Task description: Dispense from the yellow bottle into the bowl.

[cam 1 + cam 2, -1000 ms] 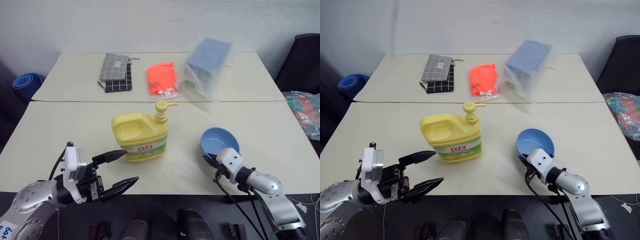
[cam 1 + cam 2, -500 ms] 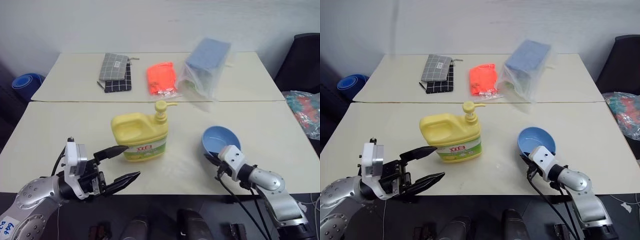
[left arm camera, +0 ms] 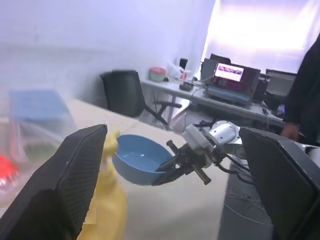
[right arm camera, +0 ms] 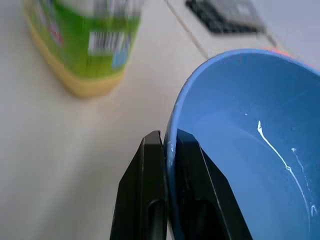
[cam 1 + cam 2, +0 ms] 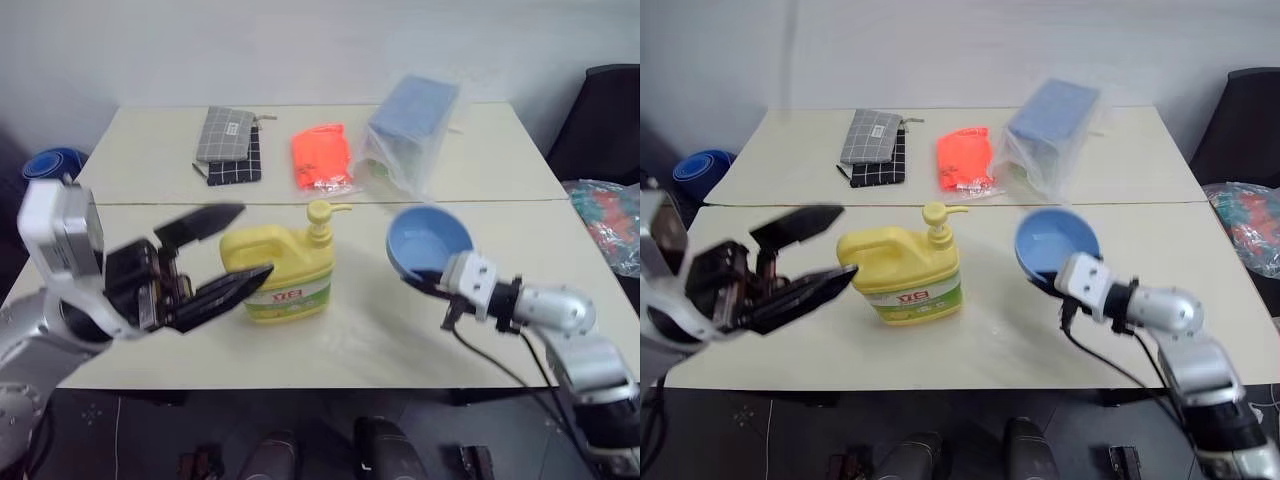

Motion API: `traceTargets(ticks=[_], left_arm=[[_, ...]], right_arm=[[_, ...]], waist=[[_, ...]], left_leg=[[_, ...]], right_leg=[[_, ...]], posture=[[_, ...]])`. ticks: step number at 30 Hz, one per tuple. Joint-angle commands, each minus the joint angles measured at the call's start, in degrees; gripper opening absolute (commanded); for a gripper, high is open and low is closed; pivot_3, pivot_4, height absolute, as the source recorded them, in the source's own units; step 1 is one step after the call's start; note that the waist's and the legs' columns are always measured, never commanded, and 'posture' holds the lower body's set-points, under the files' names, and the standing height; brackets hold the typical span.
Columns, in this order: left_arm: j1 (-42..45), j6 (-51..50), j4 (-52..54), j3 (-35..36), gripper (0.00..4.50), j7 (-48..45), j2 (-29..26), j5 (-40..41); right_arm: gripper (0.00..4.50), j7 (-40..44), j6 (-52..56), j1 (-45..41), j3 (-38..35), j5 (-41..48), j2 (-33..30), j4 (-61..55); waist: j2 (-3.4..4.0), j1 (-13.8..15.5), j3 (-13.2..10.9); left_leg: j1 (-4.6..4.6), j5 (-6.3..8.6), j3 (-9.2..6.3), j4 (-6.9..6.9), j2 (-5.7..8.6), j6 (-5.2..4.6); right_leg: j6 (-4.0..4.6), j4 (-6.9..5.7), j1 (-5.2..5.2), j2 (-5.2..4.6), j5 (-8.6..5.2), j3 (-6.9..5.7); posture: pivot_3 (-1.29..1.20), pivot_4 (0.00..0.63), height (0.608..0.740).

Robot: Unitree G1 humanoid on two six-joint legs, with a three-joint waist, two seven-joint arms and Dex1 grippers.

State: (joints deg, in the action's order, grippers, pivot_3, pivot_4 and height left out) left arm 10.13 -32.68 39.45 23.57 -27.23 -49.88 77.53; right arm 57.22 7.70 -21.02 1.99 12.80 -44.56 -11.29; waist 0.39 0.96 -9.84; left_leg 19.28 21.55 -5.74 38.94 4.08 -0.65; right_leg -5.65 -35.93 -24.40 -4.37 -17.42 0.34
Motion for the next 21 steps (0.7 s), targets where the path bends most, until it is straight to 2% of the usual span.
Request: traceTargets(ticks=[1, 5, 10, 13, 14, 17, 21], left_arm=[[8.6, -0.3, -4.4, -5.3, 3.90, 0.8, 0.5, -4.5], [21.1, -2.0, -11.5, -13.7, 2.65, -0.2, 2.8, -12.0], [27.2, -1.7, -15.3, -19.1, 1.11, -3.8, 6.1, -19.9], [29.3, -1.5, -16.7, -22.3, 0.20, -5.4, 8.7, -24.1], [29.4, -1.5, -16.9, -23.3, 0.04, -5.9, 9.0, -25.8], [29.2, -1.3, -17.2, -25.2, 0.04, -8.0, 9.3, -30.2], [29.3, -4.8, -18.2, -26.2, 0.04, -5.3, 12.8, -31.7]], right_arm=[[0.00, 6.3, 6.4, -8.9, 1.4, 3.1, -2.8, 0.2], [0.00, 15.4, 15.0, -20.3, 5.1, 5.8, -6.0, 0.8], [0.00, 19.4, 21.1, -25.2, 7.4, 7.8, -6.2, -1.1], [0.00, 20.4, 23.5, -28.2, 8.3, 8.4, -5.8, -2.0], [0.00, 20.7, 24.0, -28.8, 8.4, 8.6, -5.7, -2.3], [0.00, 20.7, 24.5, -29.7, 8.7, 8.6, -5.5, -2.5], [0.00, 20.4, 25.1, -30.3, 9.0, 8.7, -5.2, -3.5]], waist=[[-0.07, 0.0, -0.1], [-0.14, 0.4, -0.1], [-0.16, 0.2, -0.1], [-0.19, 0.2, -0.1], [-0.19, 0.1, -0.1], [-0.19, -0.3, -0.1], [-0.24, -0.1, -0.2]], left_leg=[[0.04, 0.00, 0.00, 0.01, 0.01, 0.00], [0.28, 0.00, -0.07, 0.08, 0.03, -0.01], [0.57, 0.01, -0.11, 0.08, 0.04, -0.02], [1.17, 0.00, -0.05, 0.34, 0.11, -0.02], [1.17, 0.00, -0.05, 0.34, 0.11, -0.02], [1.16, -0.03, -0.05, 0.35, 0.09, 0.03], [1.16, -0.05, -0.05, 0.50, 0.11, 0.05]], right_leg=[[0.00, 0.02, -0.03, 0.00, 0.00, -0.01], [-0.01, 0.08, -0.16, -0.03, 0.01, -0.08], [-0.04, 0.09, -0.39, -0.05, 0.03, -0.14], [-0.09, -0.09, -1.13, -0.09, 0.05, -0.10], [-0.09, -0.09, -1.15, -0.09, 0.05, -0.11], [-0.09, -0.12, -1.16, -0.07, 0.05, -0.11], [-0.09, -0.28, -1.15, -0.11, 0.05, -0.07]], posture=[[0.00, 0.150, 0.740], [0.00, 0.150, 0.740], [0.00, 0.150, 0.740], [0.00, 0.150, 0.740], [0.00, 0.150, 0.740], [0.00, 0.150, 0.740], [0.00, 0.150, 0.740]])
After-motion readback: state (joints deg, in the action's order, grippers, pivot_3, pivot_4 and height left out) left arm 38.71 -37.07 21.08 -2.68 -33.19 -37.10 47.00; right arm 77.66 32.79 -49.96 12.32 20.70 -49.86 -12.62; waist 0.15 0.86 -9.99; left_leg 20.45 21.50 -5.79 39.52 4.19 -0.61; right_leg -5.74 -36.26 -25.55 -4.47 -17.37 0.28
